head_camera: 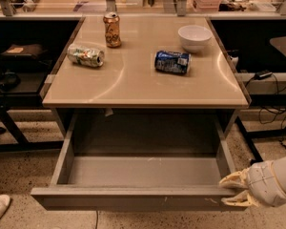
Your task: Open top drawer
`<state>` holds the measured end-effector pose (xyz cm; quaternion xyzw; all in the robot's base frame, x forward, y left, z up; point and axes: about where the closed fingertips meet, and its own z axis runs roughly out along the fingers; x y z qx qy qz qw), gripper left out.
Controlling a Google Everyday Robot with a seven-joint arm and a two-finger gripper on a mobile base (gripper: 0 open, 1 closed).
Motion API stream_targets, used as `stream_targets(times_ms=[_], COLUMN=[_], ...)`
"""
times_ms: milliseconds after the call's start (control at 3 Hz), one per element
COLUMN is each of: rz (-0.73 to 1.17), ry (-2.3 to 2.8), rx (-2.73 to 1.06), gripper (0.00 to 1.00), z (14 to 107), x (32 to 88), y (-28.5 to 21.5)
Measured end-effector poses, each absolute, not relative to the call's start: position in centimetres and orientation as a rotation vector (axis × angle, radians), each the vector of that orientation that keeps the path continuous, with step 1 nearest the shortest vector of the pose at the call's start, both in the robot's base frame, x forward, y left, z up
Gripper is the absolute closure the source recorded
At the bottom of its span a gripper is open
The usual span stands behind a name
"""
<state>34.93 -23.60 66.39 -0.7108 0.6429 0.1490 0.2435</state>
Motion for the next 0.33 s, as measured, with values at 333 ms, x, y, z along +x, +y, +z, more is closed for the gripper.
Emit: stream_targets(times_ms=[333], rz=[0.407], ry=[1.756], rx=[-1.942], gripper=[0.35], z=[66.39], x=[34.93], y=[-23.6])
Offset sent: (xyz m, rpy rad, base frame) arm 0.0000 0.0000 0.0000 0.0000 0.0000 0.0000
